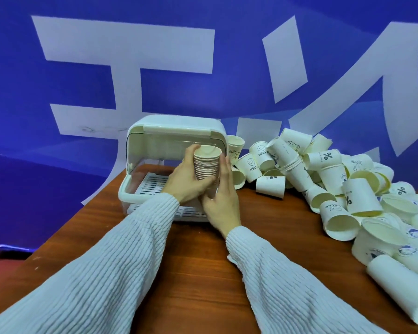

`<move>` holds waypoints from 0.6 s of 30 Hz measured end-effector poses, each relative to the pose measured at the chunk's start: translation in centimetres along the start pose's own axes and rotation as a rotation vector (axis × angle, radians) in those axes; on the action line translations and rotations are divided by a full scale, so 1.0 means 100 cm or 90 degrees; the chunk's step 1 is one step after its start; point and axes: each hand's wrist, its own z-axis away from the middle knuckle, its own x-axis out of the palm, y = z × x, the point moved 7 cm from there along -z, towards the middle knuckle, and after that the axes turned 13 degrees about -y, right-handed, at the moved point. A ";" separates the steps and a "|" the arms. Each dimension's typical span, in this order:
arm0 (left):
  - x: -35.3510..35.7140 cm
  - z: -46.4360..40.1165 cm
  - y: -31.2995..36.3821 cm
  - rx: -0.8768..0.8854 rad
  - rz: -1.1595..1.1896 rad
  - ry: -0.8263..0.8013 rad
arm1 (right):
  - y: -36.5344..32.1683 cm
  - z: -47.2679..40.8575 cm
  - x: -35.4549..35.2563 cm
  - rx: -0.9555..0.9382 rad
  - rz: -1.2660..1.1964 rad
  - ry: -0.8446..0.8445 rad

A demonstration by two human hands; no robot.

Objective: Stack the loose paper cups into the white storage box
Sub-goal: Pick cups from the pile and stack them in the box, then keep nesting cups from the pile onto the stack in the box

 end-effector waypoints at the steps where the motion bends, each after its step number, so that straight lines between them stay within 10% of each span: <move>1: 0.000 -0.002 -0.001 -0.004 -0.007 0.003 | 0.004 0.005 0.002 0.005 -0.002 0.009; 18: -0.008 -0.056 -0.011 -0.179 -0.023 0.116 | 0.020 0.015 -0.005 0.057 -0.061 0.074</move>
